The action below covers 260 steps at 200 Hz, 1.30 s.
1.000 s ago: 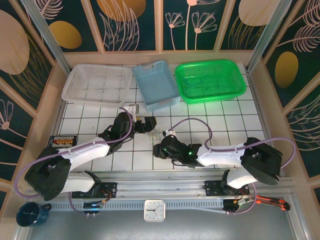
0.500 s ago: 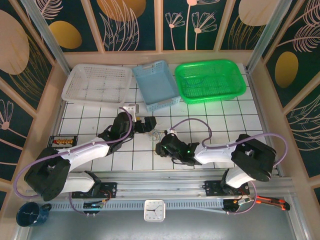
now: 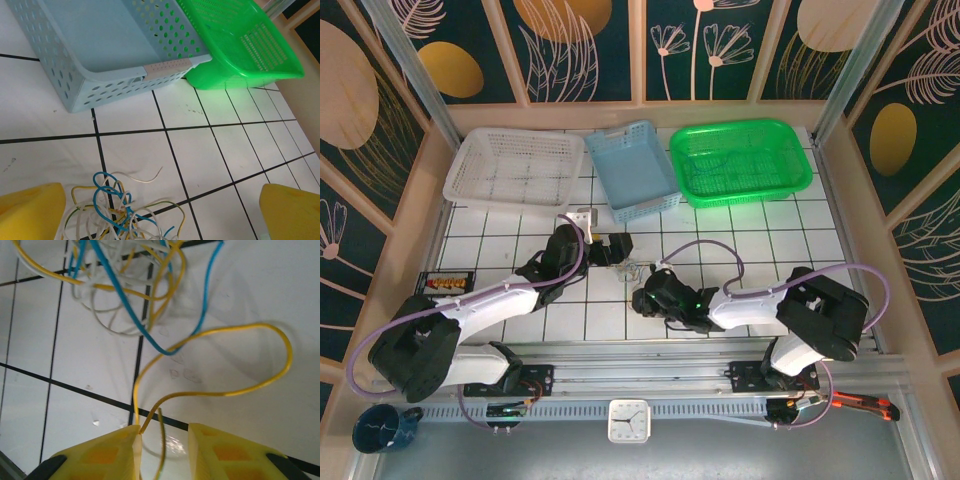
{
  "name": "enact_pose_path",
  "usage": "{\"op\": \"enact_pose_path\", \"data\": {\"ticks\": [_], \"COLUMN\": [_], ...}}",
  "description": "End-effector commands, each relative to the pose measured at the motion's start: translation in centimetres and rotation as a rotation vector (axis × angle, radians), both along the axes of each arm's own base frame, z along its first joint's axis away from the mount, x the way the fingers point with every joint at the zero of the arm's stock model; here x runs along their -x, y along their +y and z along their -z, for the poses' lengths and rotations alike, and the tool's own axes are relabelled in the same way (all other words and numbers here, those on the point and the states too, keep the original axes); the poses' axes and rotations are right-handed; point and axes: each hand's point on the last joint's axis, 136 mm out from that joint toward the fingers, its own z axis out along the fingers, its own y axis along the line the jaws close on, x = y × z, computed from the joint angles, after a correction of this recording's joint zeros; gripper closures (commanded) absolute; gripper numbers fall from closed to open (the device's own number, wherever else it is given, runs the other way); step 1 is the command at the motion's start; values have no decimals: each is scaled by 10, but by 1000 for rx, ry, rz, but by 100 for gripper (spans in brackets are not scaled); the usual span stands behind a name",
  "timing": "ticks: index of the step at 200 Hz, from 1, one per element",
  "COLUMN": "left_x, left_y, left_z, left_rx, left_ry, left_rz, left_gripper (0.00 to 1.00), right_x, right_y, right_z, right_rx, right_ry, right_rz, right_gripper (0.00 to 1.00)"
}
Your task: Untangle the cables
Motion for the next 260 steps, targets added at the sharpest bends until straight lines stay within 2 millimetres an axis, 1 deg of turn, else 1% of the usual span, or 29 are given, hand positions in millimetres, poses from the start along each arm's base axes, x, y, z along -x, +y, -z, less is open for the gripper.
{"op": "enact_pose_path", "data": {"ticks": [1, 7, 18, 41, 54, 72, 97, 102, 117, 138, 156, 177, 185, 211, 234, 260], "left_x": [-1, -1, -1, -1, 0, 0, 2, 2, 6, 13, 18, 23, 25, 28, 26, 25], "left_y": [1, 0, 0, -1, -1, -2, -6, -8, -12, -18, -23, -29, -31, -37, -41, -48], "left_z": [-6, -6, -6, -6, -8, -12, -20, -23, -31, -44, -53, -60, -62, -65, -67, -66], "left_rx": [27, 27, 28, 30, 30, 36, 54, 60, 85, 121, 131, 128, 127, 131, 141, 154], "left_ry": [-7, -6, -7, -7, -12, -23, -48, -57, -89, -152, -199, -246, -257, -271, -259, -241], "left_rz": [-5, -4, -4, 1, 7, 12, 42, 51, 89, 146, 196, 255, 275, 317, 322, 350], "left_gripper": [1, 1, 1, 1, 1, 1, 1, 1, 1, 1, 1, 1, 1, 2, 4, 8], "right_x": [-2, -1, -1, -4, -8, -18, -35, -39, -51, -66, -76, -83, -87, -89, -87, -83], "right_y": [-2, -2, -1, 0, -1, -8, -23, -26, -39, -58, -71, -78, -82, -81, -78, -74], "right_z": [2, 4, 3, -4, -12, -32, -69, -80, -107, -139, -162, -184, -189, -198, -196, -186], "right_rx": [-18, -16, -20, -20, -15, -16, -35, -48, -71, -98, -122, -156, -155, -172, -180, -196], "right_ry": [6, 8, 7, -13, -34, -78, -165, -189, -251, -319, -363, -405, -419, -429, -426, -424], "right_rz": [21, 20, 18, 13, 13, 22, 44, 48, 64, 92, 105, 95, 104, 69, 46, 13], "right_gripper": [72, 74, 81, 100, 100, 100, 100, 100, 100, 100, 100, 100, 100, 100, 100, 100]}}
